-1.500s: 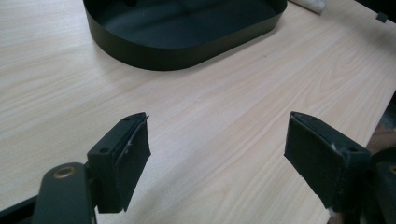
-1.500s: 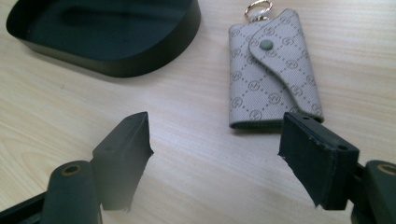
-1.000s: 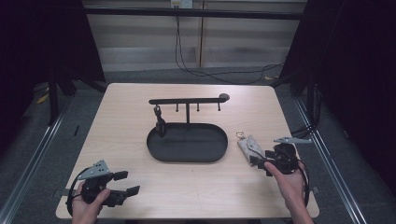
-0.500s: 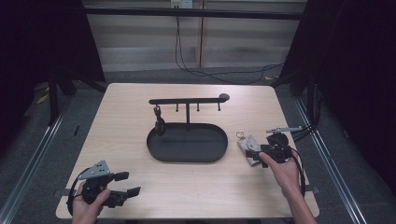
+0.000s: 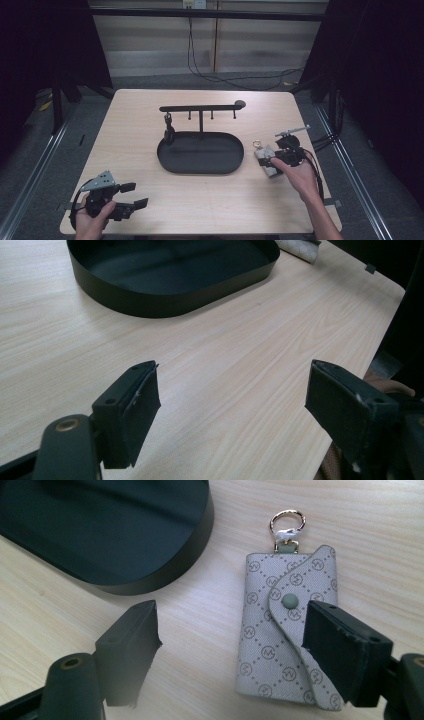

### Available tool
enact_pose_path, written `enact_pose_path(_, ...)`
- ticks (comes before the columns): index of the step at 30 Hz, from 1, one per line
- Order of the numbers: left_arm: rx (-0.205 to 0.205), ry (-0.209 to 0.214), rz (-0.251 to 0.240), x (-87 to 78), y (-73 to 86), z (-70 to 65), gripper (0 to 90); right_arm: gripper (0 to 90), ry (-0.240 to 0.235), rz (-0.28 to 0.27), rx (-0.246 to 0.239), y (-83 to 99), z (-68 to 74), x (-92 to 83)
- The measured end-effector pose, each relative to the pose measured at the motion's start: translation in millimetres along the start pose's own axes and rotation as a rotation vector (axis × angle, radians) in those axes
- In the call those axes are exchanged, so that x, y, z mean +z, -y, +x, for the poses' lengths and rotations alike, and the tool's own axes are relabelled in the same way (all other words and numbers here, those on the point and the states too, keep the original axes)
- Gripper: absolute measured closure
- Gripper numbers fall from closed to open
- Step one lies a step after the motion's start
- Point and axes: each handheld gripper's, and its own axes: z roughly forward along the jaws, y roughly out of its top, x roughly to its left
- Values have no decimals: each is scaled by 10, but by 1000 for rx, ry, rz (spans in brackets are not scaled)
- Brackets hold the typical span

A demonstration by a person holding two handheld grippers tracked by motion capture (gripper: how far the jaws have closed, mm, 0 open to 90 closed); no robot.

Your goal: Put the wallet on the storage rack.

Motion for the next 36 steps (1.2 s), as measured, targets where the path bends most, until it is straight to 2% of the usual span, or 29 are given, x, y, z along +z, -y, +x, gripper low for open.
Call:
enact_pose_path(5, 5, -2, 4, 1, -8, 22, 214, 246, -1, 33, 21, -113, -52, 42)
enact_pose_path(7, 2, 1, 2, 3, -6, 28, 214, 247, 7, 77, 13, -156, -70, 79)
enact_pose_path(9, -17, -8, -3, -6, -1, 33, 208, 250, 8, 106, 13, -195, -100, 113)
enact_pose_path(10, -19, -7, -6, -11, 0, 39, 197, 250, -1, 123, 31, -217, -115, 120)
enact_pose_path(12, -30, -6, -12, -18, 3, 50, 194, 239, 15, 131, 31, -243, -142, 132)
enact_pose_path(17, -23, 3, -4, 0, -1, 43, 193, 233, 56, 176, 26, -284, -190, 177)
enact_pose_path(22, -16, 3, 2, 7, -3, 31, 192, 218, 43, 231, 40, -293, -277, 271)
enact_pose_path(23, -16, 3, 2, 7, -3, 31, 192, 218, 43, 231, 40, -293, -277, 271)
enact_pose_path(25, -47, 20, 1, 10, 3, 60, 189, 207, 29, 241, 53, -300, -319, 328)
enact_pose_path(27, -57, 19, -3, 7, 6, 71, 189, 207, 36, 248, 56, -311, -334, 367)
enact_pose_path(36, -48, 22, 0, 10, 3, 66, 189, 217, 74, 312, 46, -321, -327, 539)
